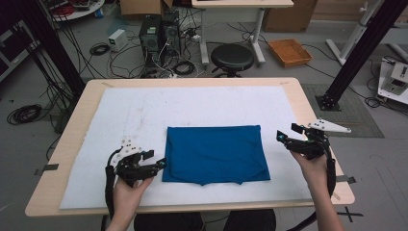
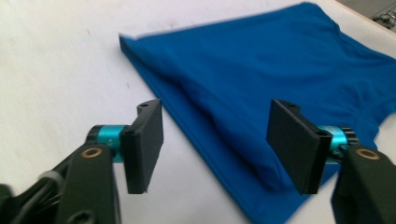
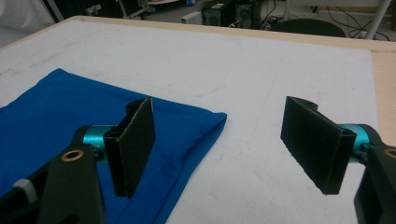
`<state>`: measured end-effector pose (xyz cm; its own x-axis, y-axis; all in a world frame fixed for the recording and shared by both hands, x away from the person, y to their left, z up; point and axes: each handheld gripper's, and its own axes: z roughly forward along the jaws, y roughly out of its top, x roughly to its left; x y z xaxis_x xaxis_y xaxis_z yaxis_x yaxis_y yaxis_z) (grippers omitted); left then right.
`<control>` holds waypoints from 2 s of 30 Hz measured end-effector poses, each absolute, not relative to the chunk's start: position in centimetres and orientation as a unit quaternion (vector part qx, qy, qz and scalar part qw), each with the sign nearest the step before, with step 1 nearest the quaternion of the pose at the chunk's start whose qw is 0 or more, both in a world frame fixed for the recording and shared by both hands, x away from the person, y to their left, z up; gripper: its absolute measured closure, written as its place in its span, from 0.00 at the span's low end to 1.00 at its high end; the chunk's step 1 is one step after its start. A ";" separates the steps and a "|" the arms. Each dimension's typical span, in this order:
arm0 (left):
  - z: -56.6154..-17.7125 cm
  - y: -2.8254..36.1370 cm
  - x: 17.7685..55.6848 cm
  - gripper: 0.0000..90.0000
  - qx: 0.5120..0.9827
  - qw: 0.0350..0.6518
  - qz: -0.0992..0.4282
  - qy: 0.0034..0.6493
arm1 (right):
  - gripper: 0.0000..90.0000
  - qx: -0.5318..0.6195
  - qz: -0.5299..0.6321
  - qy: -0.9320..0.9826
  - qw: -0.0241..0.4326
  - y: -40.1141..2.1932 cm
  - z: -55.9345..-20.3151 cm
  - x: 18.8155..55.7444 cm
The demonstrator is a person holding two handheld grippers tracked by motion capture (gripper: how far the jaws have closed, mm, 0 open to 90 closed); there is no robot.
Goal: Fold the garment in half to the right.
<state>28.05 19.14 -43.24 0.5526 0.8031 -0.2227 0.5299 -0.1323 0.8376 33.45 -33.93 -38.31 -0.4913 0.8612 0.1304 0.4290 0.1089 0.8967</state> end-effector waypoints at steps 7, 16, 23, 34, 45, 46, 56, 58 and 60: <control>-44.2 18.5 27.0 0.46 0.739 0.462 0.122 0.476 | 0.32 0.442 0.488 0.722 0.213 -33.2 -38.6 33.7; -44.8 17.9 27.3 0.53 0.717 0.443 0.083 0.532 | 0.34 0.436 0.485 0.729 0.208 -32.6 -38.7 33.8; -45.0 16.9 27.7 0.53 0.710 0.446 0.068 0.541 | 0.34 0.434 0.485 0.731 0.207 -32.4 -38.8 33.9; -45.0 15.9 27.4 0.59 0.705 0.467 0.058 0.530 | 0.34 0.425 0.485 0.737 0.202 -31.5 -39.0 33.9; -45.3 15.4 27.4 0.75 0.714 0.452 0.058 0.532 | 0.35 0.414 0.484 0.744 0.205 -30.0 -38.6 33.9; -45.3 15.3 27.5 0.75 0.715 0.449 0.063 0.532 | 0.35 0.414 0.484 0.744 0.205 -30.0 -38.6 33.9; -45.3 14.8 27.4 0.89 0.724 0.435 0.085 0.529 | 0.45 0.395 0.483 0.761 0.177 -25.4 -38.8 35.6; -45.2 14.7 27.4 0.90 0.725 0.434 0.086 0.528 | 0.46 0.390 0.481 0.767 0.169 -23.9 -38.8 36.3; -45.3 14.8 27.4 0.90 0.726 0.434 0.086 0.527 | 0.47 0.385 0.479 0.773 0.154 -21.9 -38.8 37.2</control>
<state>27.39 14.77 -45.26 0.4304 0.8396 -0.3315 0.6896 -0.0688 0.7209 37.20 -21.88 -38.78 -0.6554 0.7440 0.1303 0.4481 0.2440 0.8600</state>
